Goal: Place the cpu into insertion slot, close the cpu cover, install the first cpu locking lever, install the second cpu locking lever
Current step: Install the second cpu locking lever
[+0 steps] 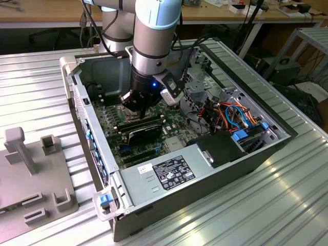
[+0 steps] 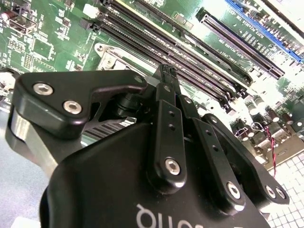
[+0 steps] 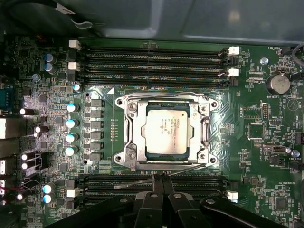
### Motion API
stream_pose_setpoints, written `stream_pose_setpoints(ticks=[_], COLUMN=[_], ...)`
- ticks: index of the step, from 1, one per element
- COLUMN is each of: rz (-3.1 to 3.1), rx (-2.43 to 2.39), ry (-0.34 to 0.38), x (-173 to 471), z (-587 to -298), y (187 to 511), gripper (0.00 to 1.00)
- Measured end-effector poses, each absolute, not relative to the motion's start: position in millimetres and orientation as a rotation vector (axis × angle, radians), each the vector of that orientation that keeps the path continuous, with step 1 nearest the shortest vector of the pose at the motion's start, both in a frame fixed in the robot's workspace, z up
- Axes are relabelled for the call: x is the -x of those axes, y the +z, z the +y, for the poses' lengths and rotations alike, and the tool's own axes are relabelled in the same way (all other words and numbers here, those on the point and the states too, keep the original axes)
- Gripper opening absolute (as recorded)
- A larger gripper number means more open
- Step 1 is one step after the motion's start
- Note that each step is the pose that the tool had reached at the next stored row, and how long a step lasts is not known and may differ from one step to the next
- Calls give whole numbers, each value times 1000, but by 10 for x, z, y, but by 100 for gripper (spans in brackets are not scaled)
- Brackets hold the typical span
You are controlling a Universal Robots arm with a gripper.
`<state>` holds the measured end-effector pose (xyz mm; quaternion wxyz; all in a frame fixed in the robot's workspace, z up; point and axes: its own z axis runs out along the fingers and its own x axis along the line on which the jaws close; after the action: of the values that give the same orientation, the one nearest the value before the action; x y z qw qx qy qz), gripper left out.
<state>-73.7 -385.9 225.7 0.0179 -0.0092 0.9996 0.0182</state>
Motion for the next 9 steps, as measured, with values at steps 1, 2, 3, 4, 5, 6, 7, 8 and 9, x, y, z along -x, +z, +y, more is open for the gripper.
stream_pose_setpoints(ticks=[1, 2, 3, 4, 5, 6, 7, 8, 9], rz=[3105, 3105, 3105, 3105, 3105, 3105, 3105, 3105, 3105], rx=[29, 29, 29, 29, 29, 29, 29, 29, 29], ry=[56, 56, 56, 56, 56, 56, 56, 56, 57], x=[743, 748, 754, 760, 769, 778, 786, 793, 799], z=[-3859, -3859, -3859, -3860, -3860, -3860, -3859, -3859, -3858], y=[2256, 2255, 2254, 2251, 2247, 2241, 2235, 2229, 2224], gripper=[11, 11, 11, 11, 11, 11, 11, 11, 11])
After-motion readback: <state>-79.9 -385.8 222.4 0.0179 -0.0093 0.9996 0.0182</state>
